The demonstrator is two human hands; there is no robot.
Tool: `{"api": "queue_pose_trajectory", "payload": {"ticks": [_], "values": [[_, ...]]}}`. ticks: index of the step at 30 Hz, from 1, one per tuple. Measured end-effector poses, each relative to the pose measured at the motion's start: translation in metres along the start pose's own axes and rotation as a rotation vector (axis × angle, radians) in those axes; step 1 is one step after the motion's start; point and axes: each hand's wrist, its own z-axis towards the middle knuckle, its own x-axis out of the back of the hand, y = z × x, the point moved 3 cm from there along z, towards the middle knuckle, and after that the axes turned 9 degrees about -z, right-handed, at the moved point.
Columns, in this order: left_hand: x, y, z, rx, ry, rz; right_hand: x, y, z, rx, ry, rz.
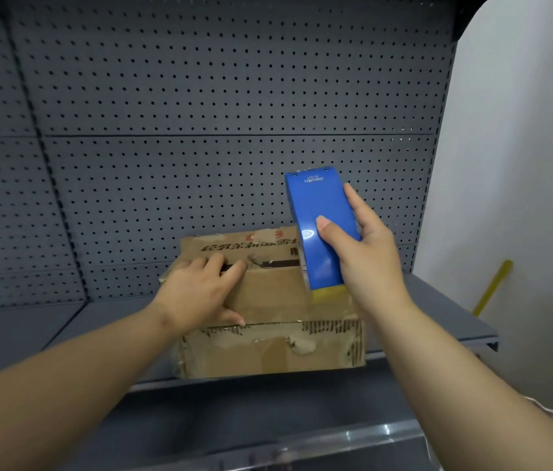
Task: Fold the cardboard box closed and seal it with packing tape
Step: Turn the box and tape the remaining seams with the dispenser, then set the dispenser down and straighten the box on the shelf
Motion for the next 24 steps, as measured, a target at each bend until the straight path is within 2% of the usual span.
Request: {"api": "queue_pose_trajectory", "payload": {"ticks": [9,11,14,17,24], "values": [[0.007,-0.049,-0.043,0.132,-0.091,0.033,-0.014,-0.009,0.04,0.066,-0.089,-0.333],[0.012,-0.048,-0.043,0.125,-0.101,0.02,-0.016,-0.009,0.052,0.097,-0.119,-0.484],[0.026,-0.046,-0.035,0.124,-0.074,-0.077,-0.022,0.0,0.072,0.106,-0.152,-0.867],[0.032,-0.034,-0.019,0.063,-0.107,-0.174,-0.032,0.023,0.081,0.077,-0.207,-1.126],[0.034,-0.01,0.015,-0.09,-0.103,-0.205,-0.036,0.086,0.097,-0.087,-0.18,-1.282]]}}
